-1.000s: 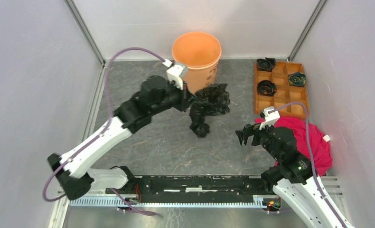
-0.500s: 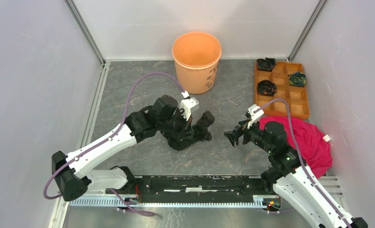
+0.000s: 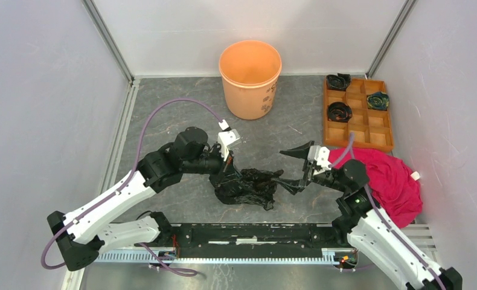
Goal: Put the trash bags into the trash bin
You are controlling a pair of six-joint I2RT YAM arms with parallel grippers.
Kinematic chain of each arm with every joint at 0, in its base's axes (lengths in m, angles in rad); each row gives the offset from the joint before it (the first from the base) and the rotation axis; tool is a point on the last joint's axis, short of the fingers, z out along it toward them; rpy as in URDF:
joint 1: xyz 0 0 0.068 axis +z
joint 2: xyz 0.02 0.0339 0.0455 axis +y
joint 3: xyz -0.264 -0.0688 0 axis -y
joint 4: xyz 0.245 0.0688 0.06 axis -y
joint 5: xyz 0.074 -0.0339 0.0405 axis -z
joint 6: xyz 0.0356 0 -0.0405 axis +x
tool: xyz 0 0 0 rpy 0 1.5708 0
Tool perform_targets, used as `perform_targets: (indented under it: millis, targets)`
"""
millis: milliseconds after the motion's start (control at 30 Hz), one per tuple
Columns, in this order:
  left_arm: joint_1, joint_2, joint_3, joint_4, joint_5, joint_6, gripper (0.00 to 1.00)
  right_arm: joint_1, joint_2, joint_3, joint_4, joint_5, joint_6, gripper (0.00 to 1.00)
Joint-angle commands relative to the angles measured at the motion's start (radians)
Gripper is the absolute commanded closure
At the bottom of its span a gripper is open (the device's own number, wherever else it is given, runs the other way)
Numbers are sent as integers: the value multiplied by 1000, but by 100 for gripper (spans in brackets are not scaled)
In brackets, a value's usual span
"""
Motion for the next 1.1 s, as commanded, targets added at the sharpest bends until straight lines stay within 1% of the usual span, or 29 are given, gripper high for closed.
perform_targets:
  millis: [0,67,133,200,233,267,333,400,467,500,600,633,667,700,733,767,800,833,900,933,1000,1067]
  targets:
    - [-1,18,-7,22,29,61,98,8,136,42,164,-213,29,2]
    - [-1,23,-5,22,25,62,98,20,207,49,169,-269,40,2]
    - [-1,23,-3,23,28,64,98,55,261,56,133,-280,14,2]
    - [-1,23,-2,25,26,66,98,92,293,56,102,-240,-5,5]
    - [-1,23,-1,23,23,66,98,107,301,56,84,-188,-30,7]
    - [-2,23,-1,25,21,66,98,115,309,56,79,-149,-27,13]
    - [-1,24,-2,28,19,64,98,119,322,65,84,-120,14,34]
    - [-1,28,-2,28,11,64,98,121,329,66,99,-127,64,53]
    - [-1,28,2,25,-12,64,98,124,322,59,109,-135,110,67]
    - [-1,27,4,20,-31,63,98,124,306,51,104,-121,133,76]
    - [-1,19,9,15,-98,49,97,124,238,28,93,-57,202,98]
    - [-1,16,11,18,-121,43,93,125,214,20,96,-31,227,99]
    - [-1,17,14,25,-155,27,88,125,187,14,92,18,254,99]
    - [-1,17,20,30,-196,-2,78,125,164,14,72,75,285,99]
    - [-1,21,33,34,-247,-37,64,125,143,19,32,159,319,99]
    - [-1,25,49,37,-308,-88,54,125,123,28,-13,269,348,99]
    - [-1,30,67,38,-363,-142,42,125,113,45,-76,348,385,99]
    - [-1,34,84,38,-410,-208,27,125,108,62,-128,428,405,99]
    - [-1,40,116,36,-441,-314,10,125,108,111,-243,552,446,99]
    - [-1,39,129,36,-423,-355,5,124,109,140,-306,603,449,99]
    - [-1,36,151,42,-384,-419,2,125,110,200,-395,678,443,99]
    - [-1,27,157,73,-330,-475,0,124,99,249,-447,748,437,99]
